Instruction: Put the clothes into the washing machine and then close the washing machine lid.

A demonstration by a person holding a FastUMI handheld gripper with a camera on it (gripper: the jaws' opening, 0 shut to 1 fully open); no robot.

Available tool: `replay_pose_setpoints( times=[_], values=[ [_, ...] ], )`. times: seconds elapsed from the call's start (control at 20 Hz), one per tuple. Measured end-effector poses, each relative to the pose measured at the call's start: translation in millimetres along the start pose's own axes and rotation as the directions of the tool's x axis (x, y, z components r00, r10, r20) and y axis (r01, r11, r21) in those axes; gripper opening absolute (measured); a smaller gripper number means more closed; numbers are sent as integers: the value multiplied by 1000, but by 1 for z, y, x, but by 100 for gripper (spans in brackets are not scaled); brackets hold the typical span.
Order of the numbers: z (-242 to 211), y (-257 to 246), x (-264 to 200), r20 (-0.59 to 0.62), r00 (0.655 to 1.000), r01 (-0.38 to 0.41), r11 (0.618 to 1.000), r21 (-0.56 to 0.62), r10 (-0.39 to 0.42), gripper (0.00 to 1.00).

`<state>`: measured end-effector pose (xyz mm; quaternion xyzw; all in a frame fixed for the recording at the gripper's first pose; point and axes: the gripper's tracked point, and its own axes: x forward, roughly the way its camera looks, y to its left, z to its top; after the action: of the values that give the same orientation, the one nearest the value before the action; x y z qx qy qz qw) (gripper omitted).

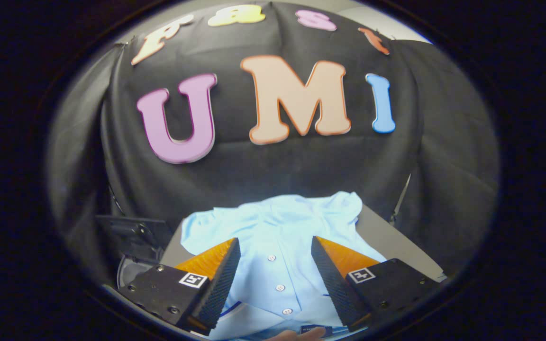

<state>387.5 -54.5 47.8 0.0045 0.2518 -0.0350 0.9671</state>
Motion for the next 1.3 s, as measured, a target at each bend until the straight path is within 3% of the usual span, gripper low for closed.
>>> replay_pose_setpoints(
  times=[0.1, 0.3, 0.4, 0.65, 0.8, 1.0, 1.3],
  values=[
    [-13, 2, 10, -119, 993, 5, 999, -50, -11, 92],
    [-13, -1, 4, -114, 992, 65, 998, 26, -62, 91],
    [-11, 5, 8, -115, 991, 72, 997, 15, -70, 79],
    [-10, 5, 11, -124, 992, 43, 997, 60, -36, 15],
    [-10, 3, 7, -120, 992, 53, 993, 105, -40, 3],
    [-9, 12, -11, -102, 994, 60, 993, 105, -49, 2],
    [28, 30, -52, 32, 998, 49, 990, 133, -54, 2]
  ],
)
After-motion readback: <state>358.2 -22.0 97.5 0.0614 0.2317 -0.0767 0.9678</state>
